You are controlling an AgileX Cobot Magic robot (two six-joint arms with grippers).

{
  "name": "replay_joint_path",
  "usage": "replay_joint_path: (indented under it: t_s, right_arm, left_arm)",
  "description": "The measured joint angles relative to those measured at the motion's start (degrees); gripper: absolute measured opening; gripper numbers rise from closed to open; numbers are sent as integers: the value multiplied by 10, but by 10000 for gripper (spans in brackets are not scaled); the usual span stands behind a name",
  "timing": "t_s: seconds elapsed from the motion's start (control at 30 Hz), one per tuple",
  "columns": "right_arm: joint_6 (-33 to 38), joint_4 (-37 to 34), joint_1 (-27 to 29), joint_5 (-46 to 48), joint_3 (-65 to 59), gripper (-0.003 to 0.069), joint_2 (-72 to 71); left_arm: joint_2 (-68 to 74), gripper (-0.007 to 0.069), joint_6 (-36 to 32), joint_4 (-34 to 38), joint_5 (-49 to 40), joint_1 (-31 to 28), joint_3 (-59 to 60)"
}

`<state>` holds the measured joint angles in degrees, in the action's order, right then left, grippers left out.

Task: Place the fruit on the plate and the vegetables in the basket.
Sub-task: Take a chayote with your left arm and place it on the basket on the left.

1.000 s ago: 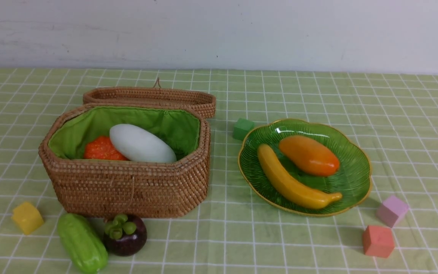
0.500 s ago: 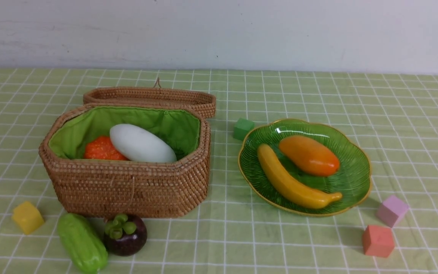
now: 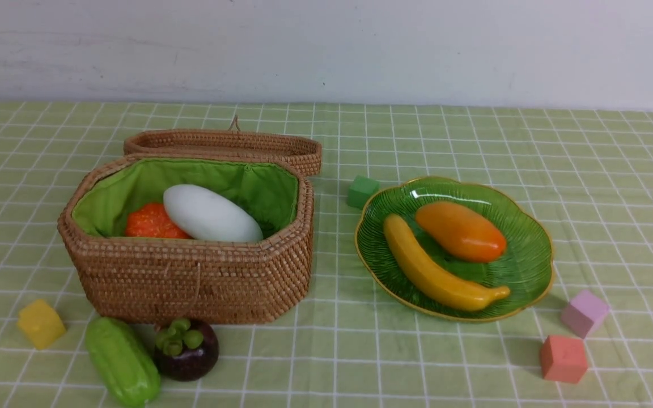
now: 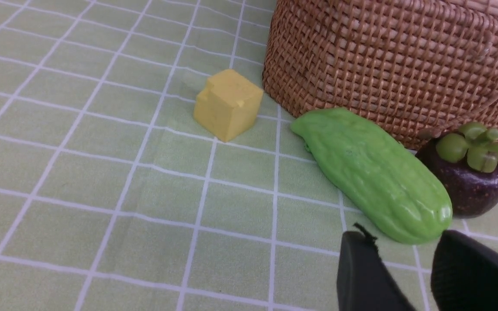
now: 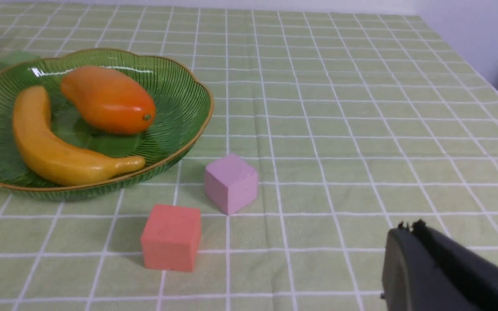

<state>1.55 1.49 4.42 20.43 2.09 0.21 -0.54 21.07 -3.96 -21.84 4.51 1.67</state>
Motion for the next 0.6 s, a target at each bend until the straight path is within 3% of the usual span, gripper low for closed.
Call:
replay_joint_path:
  t_s: [0.6]
  right_arm:
    - [0, -10, 1, 8, -33, 22, -8]
  left_arm:
    - [0, 239, 0, 0, 0, 0, 0]
